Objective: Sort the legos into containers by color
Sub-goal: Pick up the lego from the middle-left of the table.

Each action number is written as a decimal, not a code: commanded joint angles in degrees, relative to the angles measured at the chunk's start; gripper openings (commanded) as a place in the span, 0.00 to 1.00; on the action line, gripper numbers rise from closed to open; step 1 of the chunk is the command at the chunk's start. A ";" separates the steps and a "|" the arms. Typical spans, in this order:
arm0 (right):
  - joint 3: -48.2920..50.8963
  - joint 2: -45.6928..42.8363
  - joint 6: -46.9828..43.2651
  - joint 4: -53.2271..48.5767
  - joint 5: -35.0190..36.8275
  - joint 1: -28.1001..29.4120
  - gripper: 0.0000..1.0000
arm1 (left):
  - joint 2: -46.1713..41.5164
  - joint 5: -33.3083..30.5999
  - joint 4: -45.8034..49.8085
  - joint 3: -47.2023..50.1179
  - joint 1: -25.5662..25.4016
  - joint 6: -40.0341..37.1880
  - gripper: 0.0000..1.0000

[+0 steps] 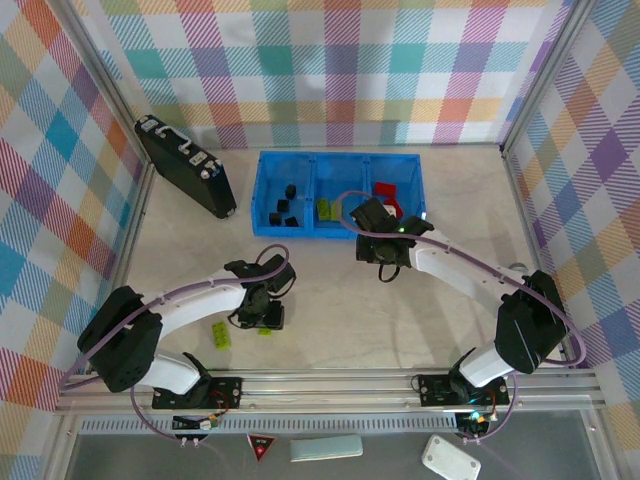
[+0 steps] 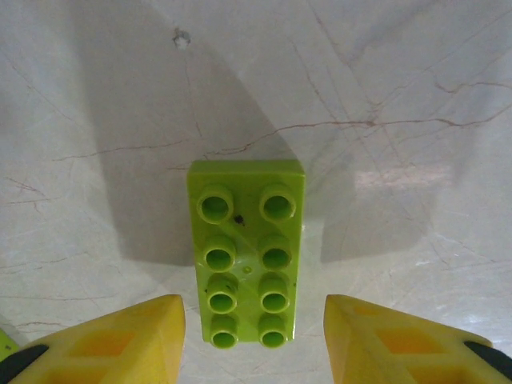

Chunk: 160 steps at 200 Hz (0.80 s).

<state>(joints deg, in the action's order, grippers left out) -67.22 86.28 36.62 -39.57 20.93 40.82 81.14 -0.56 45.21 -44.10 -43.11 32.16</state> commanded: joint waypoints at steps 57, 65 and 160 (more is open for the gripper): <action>0.31 -0.32 0.32 0.59 -0.98 -0.31 0.49 | 2.17 -0.64 -1.62 2.71 -0.96 0.93 0.48; 0.29 -0.24 0.31 0.59 -0.98 -0.31 0.49 | 2.26 -0.59 -1.70 2.76 -1.06 1.01 0.48; 0.08 0.20 0.47 0.62 -1.68 -0.30 0.49 | 1.75 -0.84 -1.31 2.58 -1.38 1.21 0.40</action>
<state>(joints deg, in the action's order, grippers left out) -67.22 86.30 36.67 -39.42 19.92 40.82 82.98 -0.97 43.48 -41.87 -43.51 32.27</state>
